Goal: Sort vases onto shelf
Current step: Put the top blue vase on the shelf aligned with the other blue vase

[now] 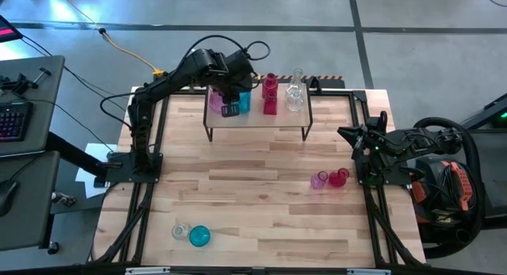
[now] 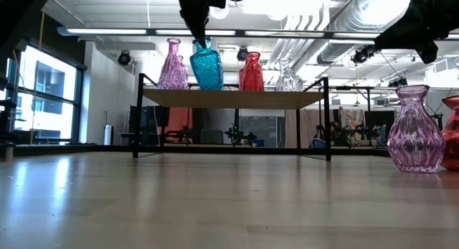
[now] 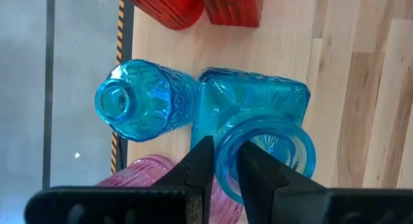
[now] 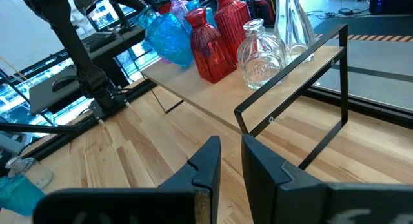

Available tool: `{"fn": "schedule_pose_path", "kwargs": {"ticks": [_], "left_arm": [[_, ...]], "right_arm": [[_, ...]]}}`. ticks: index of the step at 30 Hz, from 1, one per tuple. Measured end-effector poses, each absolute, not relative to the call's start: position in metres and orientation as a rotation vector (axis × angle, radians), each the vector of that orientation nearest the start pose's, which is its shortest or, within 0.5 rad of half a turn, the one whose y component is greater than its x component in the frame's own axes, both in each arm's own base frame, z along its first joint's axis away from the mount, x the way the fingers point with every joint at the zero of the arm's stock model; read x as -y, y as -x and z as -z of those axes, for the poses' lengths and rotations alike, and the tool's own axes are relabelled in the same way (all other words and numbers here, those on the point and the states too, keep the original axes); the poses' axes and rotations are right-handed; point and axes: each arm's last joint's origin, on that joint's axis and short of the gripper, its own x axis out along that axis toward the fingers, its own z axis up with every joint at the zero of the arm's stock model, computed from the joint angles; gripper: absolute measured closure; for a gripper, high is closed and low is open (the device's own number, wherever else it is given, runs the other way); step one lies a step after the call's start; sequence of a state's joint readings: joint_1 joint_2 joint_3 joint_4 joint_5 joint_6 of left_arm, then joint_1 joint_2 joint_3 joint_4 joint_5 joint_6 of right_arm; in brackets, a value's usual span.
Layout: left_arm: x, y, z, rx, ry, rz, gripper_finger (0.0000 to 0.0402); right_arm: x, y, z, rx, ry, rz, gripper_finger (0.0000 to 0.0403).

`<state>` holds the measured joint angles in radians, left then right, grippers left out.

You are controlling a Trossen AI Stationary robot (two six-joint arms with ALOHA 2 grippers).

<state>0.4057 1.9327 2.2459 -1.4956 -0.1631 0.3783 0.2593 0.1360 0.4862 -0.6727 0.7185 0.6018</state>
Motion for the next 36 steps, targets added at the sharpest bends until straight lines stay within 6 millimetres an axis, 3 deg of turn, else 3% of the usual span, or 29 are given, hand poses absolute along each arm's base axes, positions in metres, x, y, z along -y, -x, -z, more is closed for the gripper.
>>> {"fn": "schedule_pose_path", "kwargs": {"ticks": [24, 36], "left_arm": [[-0.15, -0.336, -0.394, -1.236, -0.203, -0.27, 0.033], [-0.161, -0.33, -0.393, -1.244, -0.187, -0.244, 0.033]], "right_arm": [[0.005, -0.056, -0.251, -0.14, -0.434, 0.524, 0.0359], [0.005, -0.056, -0.251, -0.141, -0.434, 0.523, 0.0359]]}}
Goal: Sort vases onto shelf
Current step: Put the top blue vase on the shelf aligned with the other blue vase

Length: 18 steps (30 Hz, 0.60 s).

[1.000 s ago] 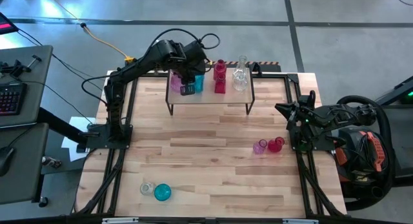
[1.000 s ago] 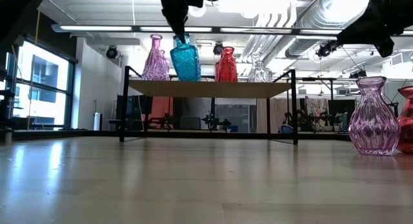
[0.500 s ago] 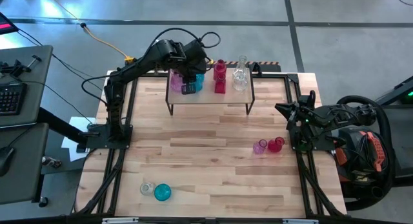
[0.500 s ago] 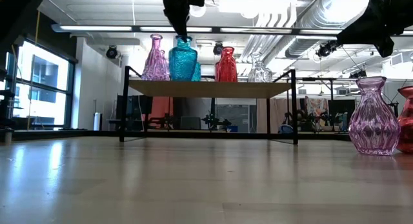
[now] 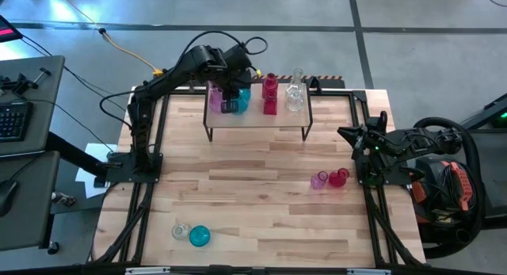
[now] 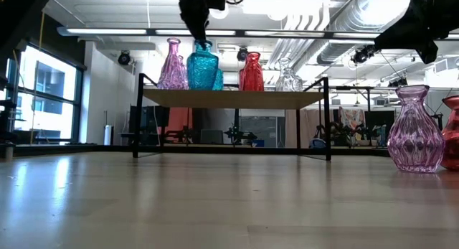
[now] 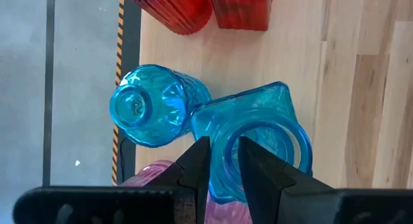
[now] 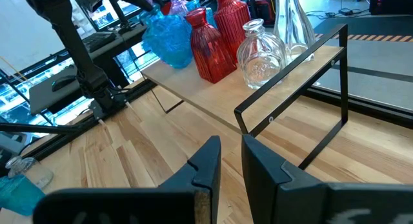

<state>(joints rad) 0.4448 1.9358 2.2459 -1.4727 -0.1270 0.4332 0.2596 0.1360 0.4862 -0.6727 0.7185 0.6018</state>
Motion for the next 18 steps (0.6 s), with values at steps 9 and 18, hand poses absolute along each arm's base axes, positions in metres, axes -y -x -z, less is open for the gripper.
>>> {"fn": "schedule_pose_path", "kwargs": {"ticks": [9, 18], "left_arm": [[-0.1633, -0.3302, -0.3933, -1.23, -0.224, -0.164, 0.033], [-0.1712, -0.3281, -0.3937, -1.209, -0.264, -0.11, 0.033]], "right_arm": [[0.0049, -0.056, -0.2513, -0.14, -0.434, 0.524, 0.0359], [0.0049, -0.056, -0.2514, -0.14, -0.434, 0.523, 0.0359]]}}
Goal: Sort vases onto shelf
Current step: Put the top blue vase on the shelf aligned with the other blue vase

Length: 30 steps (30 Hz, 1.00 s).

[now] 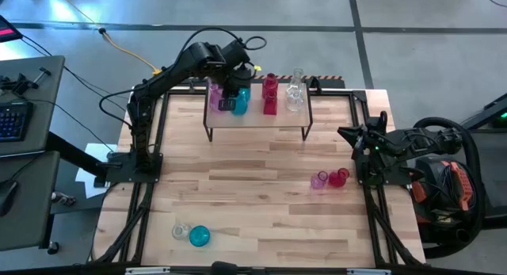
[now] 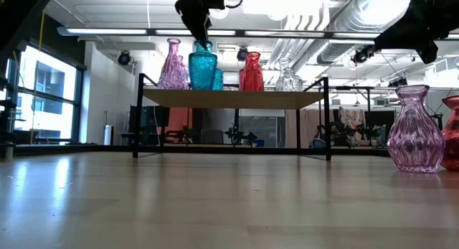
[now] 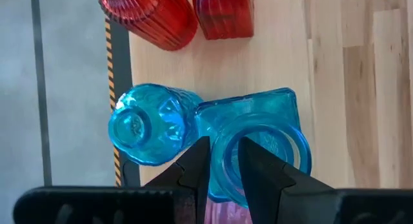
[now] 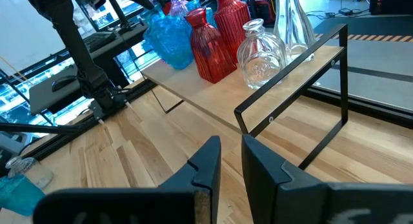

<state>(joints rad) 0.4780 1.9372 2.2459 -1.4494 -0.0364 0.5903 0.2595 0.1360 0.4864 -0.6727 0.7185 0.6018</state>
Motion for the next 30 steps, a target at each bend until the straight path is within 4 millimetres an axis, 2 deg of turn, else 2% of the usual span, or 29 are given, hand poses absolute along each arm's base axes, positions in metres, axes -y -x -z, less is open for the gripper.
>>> {"fn": "schedule_pose_path", "kwargs": {"ticks": [30], "left_arm": [[-0.1805, -0.3295, -0.3965, -1.158, -0.305, -0.134, 0.033]], "right_arm": [[0.0049, -0.056, -0.2513, -0.14, -0.434, 0.524, 0.0359]]}}
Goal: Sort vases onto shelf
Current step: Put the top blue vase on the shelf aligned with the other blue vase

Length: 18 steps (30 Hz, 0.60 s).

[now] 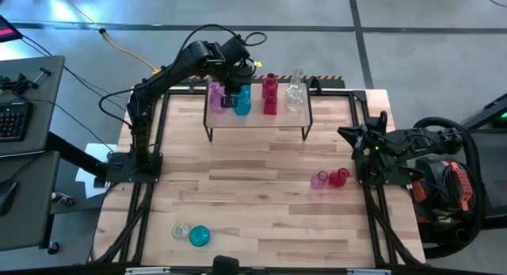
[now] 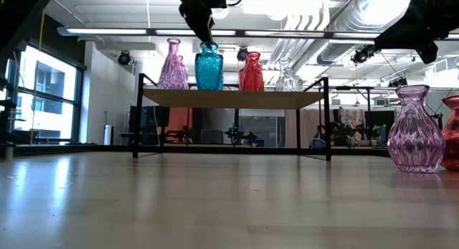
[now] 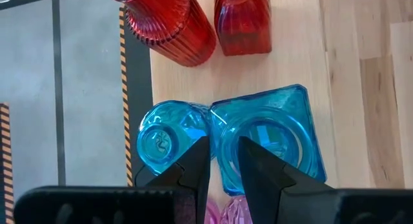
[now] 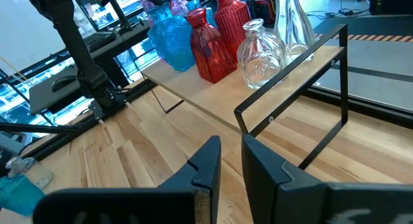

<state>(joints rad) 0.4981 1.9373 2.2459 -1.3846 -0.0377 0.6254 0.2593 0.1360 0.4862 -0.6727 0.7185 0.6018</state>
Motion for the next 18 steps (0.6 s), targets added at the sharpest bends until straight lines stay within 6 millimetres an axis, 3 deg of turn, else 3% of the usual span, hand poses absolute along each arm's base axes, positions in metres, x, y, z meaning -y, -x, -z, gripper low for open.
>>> {"fn": "schedule_pose_path", "kwargs": {"ticks": [18], "left_arm": [[-0.186, -0.3314, -0.3986, -1.124, -0.359, -0.141, 0.033]], "right_arm": [[0.0049, -0.056, -0.2514, -0.14, -0.434, 0.523, 0.0359]]}}
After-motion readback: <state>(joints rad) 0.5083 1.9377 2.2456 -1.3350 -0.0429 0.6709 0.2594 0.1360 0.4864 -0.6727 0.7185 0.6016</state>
